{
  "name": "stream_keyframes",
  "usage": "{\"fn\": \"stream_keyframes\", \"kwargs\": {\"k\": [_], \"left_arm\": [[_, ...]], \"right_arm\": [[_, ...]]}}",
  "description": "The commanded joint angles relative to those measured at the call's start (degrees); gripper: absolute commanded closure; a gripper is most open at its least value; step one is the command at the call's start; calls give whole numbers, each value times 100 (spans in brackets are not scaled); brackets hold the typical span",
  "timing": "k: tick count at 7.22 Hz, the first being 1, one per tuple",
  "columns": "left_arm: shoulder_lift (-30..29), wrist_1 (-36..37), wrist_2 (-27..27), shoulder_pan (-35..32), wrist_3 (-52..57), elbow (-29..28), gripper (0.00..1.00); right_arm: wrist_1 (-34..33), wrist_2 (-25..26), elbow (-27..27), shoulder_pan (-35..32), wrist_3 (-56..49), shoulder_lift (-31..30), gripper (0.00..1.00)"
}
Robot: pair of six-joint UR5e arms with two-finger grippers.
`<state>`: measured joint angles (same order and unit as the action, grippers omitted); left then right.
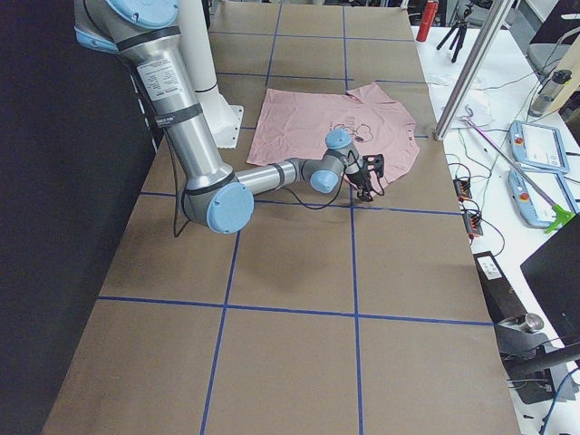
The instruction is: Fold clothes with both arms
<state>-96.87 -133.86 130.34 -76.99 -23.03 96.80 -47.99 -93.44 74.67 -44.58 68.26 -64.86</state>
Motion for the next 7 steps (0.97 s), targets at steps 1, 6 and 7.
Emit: {"fn": "stream_keyframes", "kwargs": {"k": [1, 6, 7], "left_arm": [[10, 0, 0, -9, 0, -3, 0], [10, 0, 0, 0, 9, -3, 0], [10, 0, 0, 0, 9, -3, 0]], "right_arm": [[0, 10, -5, 20, 161, 9, 82], [-875, 37, 196, 29, 276, 596, 100], [-1288, 167, 188, 81, 520, 937, 100]]}}
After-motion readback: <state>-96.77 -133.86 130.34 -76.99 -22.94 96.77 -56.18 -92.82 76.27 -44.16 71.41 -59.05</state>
